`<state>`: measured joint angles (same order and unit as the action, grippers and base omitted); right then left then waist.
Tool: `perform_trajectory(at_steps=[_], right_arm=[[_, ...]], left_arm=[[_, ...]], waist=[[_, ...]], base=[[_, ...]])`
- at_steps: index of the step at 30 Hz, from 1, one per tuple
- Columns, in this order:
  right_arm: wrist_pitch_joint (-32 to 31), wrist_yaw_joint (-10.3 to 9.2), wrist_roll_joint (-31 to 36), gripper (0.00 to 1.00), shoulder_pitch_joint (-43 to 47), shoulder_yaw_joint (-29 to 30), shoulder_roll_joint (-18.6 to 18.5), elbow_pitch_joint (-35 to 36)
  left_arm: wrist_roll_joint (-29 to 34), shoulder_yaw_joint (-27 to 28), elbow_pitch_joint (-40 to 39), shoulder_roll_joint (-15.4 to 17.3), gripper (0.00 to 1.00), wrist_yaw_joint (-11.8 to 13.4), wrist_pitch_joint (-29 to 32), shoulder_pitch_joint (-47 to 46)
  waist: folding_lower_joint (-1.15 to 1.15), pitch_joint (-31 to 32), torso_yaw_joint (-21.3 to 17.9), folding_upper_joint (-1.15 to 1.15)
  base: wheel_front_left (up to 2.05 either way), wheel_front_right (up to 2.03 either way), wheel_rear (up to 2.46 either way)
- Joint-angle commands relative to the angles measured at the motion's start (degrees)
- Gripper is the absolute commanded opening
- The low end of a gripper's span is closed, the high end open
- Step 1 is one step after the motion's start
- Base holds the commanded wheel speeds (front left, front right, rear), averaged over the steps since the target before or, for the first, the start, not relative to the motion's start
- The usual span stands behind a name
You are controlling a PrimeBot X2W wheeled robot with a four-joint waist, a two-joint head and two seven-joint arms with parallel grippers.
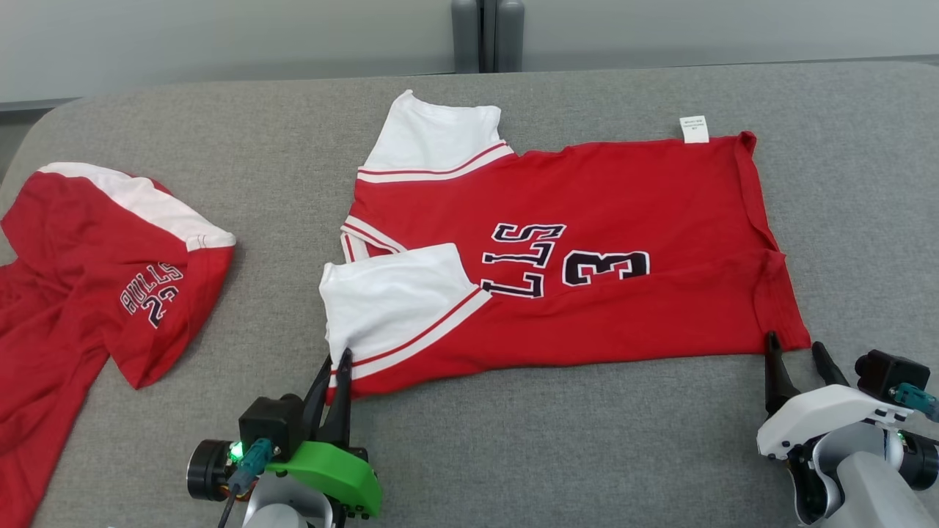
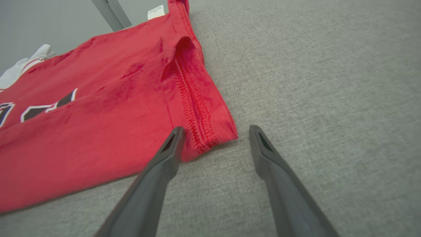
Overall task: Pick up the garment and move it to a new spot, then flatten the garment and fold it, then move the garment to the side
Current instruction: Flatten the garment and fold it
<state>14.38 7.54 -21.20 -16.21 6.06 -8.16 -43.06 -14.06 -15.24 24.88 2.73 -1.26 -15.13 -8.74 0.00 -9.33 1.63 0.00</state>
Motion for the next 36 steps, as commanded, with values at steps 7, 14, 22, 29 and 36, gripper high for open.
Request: perform_trajectory(at_steps=[7, 14, 22, 29, 36], right_arm=[[0.7, -0.1, -1.7, 1.0, -2.3, -1.4, -0.7, -4.1], [0.8, -0.1, 1.6, 0.0, -2.3, -2.4, -2.6, -5.0], [0.8, -0.11, 9.9, 0.0, 4.6, 0.2, -3.0, 1.7], [0.3, -0.13, 16.6, 0.0, 8.9, 2.3, -2.0, 6.3], [-2.2, -0.12, 16.3, 0.0, 11.7, 3.2, 0.6, 8.6]], left_arm=[[1.7, -0.9, 0.3, 0.3, 0.0, 0.5, 0.0, 0.4], [2.3, -0.7, 1.3, 0.3, 0.0, 0.3, 0.0, 1.6], [2.9, 0.4, 3.0, 0.3, 0.0, -0.3, 0.0, 5.4], [3.1, 1.7, 2.8, 0.3, 0.0, -0.2, 0.0, 6.5], [3.5, 1.4, 3.1, 0.3, 0.0, -0.3, 0.0, 6.8]], waist=[[0.0, 0.1, 0.5, 0.0], [0.0, 1.8, 0.1, 0.0], [0.0, 4.7, -0.6, 0.0], [0.0, 5.2, -1.6, 0.0], [0.0, 5.2, -2.2, 0.0]], base=[[0.0, 0.0, 0.0], [0.0, 0.0, 0.0], [0.0, 0.0, 0.0], [0.0, 0.0, 0.0], [0.0, 0.0, 0.0]])
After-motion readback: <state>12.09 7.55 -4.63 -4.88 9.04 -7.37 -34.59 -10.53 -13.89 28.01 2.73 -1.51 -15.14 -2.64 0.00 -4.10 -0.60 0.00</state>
